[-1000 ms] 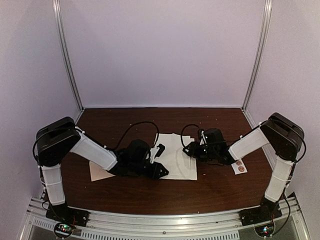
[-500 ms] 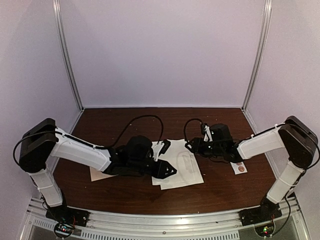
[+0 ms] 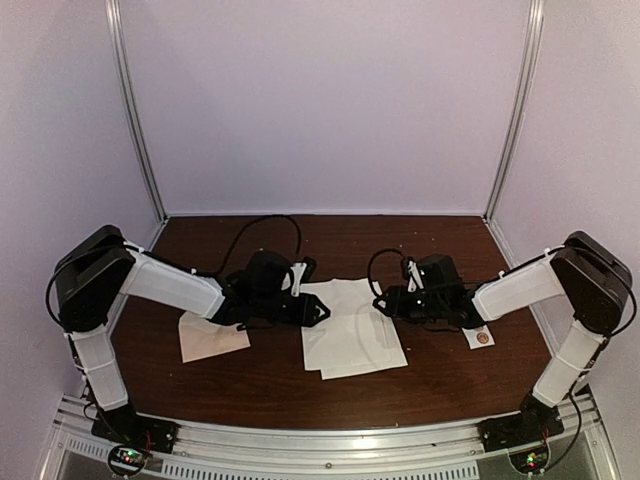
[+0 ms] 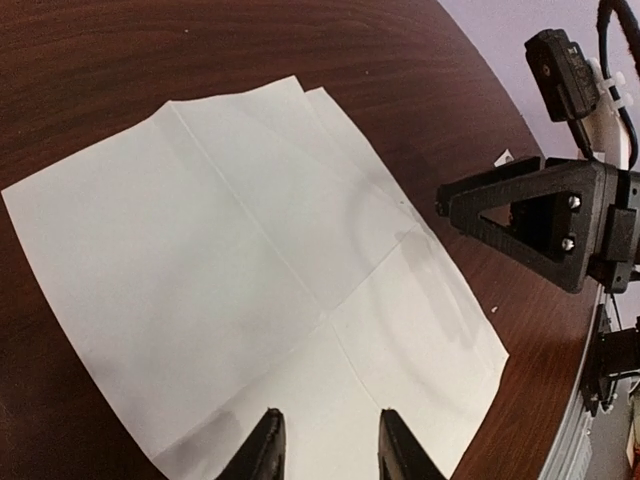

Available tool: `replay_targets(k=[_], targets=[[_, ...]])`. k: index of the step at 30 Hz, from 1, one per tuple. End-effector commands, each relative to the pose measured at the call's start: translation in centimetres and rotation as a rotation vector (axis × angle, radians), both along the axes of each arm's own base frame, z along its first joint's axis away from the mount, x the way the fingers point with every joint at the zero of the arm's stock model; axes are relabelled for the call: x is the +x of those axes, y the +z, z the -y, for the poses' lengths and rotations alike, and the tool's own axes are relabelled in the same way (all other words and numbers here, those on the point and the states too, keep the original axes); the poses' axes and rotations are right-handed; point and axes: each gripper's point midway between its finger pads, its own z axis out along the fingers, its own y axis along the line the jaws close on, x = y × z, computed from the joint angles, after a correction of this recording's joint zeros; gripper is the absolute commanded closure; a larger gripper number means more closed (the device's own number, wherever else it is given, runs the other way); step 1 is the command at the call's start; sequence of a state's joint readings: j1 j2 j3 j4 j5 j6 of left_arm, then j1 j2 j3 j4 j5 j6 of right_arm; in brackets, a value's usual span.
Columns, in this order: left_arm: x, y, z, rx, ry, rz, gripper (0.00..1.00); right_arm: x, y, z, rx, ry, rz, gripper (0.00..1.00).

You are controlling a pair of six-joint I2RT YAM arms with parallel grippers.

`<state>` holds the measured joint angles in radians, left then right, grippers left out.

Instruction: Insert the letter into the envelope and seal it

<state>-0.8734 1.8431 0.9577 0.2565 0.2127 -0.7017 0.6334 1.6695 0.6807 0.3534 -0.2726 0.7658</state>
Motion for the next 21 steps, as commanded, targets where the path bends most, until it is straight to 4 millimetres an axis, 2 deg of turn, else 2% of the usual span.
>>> replay_targets(k=[1, 6, 13, 21], targets=[[1.1, -0.4, 0.4, 0.011, -0.002, 0.042, 0.69, 0.3, -0.4, -0.7, -0.008, 0.015, -0.004, 0.50], [1.4, -2.7, -0.3, 0.081, 0.019, 0.032, 0.75, 0.5, -1.4, -0.9, -0.012, 0.016, -0.026, 0.50], [1.3, -4.4, -1.1, 0.110, 0.036, 0.027, 0.76, 0.3, -2.2, -1.5, 0.019, 0.026, -0.054, 0.52], [0.8, -6.1, -1.5, 0.132, 0.031, -0.002, 0.78, 0.4, -2.1, -2.1, 0.040, 0.040, -0.059, 0.57]])
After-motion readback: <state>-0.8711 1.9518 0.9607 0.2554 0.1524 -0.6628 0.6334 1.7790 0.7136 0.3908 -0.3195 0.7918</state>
